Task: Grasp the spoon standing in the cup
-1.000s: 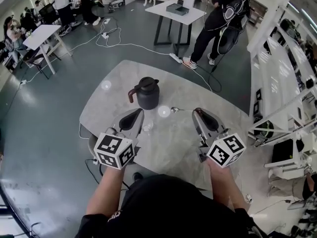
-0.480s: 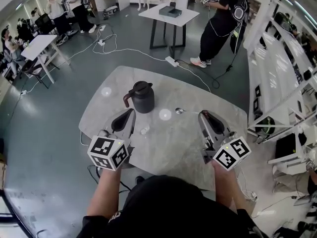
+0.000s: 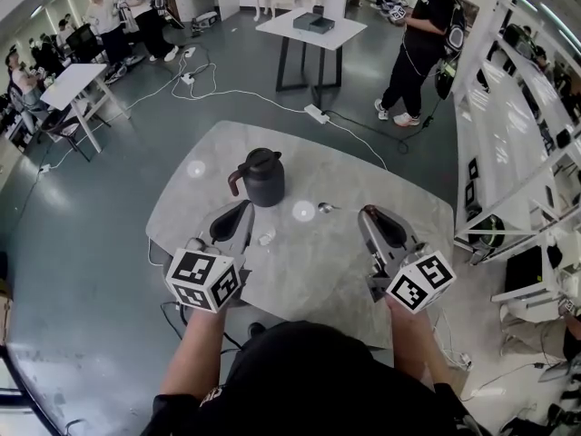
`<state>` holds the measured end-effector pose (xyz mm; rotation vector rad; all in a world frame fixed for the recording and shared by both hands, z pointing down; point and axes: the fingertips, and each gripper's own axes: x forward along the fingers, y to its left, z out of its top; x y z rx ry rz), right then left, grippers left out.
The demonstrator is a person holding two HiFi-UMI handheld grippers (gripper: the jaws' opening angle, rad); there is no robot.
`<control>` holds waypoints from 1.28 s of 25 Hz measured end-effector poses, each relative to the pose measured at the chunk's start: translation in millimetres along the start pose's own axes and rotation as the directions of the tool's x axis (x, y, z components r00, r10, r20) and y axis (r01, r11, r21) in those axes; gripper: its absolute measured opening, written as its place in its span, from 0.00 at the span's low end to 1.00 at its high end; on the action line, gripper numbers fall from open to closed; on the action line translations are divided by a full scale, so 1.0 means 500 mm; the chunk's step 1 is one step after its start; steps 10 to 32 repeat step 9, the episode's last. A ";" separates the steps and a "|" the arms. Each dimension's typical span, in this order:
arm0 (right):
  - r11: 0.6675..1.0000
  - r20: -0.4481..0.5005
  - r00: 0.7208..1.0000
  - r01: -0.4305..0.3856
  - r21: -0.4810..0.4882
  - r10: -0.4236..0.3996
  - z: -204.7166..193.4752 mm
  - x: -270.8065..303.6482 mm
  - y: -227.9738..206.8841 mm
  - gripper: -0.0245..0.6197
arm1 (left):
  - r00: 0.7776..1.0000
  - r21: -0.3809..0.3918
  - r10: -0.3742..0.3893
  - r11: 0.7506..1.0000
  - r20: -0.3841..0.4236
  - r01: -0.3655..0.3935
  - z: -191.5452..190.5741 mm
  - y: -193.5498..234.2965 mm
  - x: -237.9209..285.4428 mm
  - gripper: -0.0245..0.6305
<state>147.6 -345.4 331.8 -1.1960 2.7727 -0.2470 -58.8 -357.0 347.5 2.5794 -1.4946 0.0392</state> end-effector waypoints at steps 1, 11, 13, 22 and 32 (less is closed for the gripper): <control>1.000 0.001 1.000 -0.001 -0.001 0.001 0.000 0.001 0.002 0.09 | 1.000 0.000 0.001 1.000 0.000 -0.001 0.000 0.000 -0.002 0.05; 1.000 -0.005 1.000 -0.017 -0.001 0.017 -0.006 0.011 0.017 0.09 | 1.000 0.010 0.004 1.000 0.006 -0.004 0.003 0.003 -0.004 0.05; 1.000 -0.005 1.000 -0.017 -0.001 0.017 -0.006 0.011 0.017 0.09 | 1.000 0.010 0.004 1.000 0.006 -0.004 0.003 0.003 -0.004 0.05; 1.000 -0.005 1.000 -0.017 -0.001 0.017 -0.006 0.011 0.017 0.09 | 1.000 0.010 0.004 1.000 0.006 -0.004 0.003 0.003 -0.004 0.05; 1.000 -0.005 1.000 -0.017 -0.001 0.017 -0.006 0.011 0.017 0.09 | 1.000 0.010 0.004 1.000 0.006 -0.004 0.003 0.003 -0.004 0.05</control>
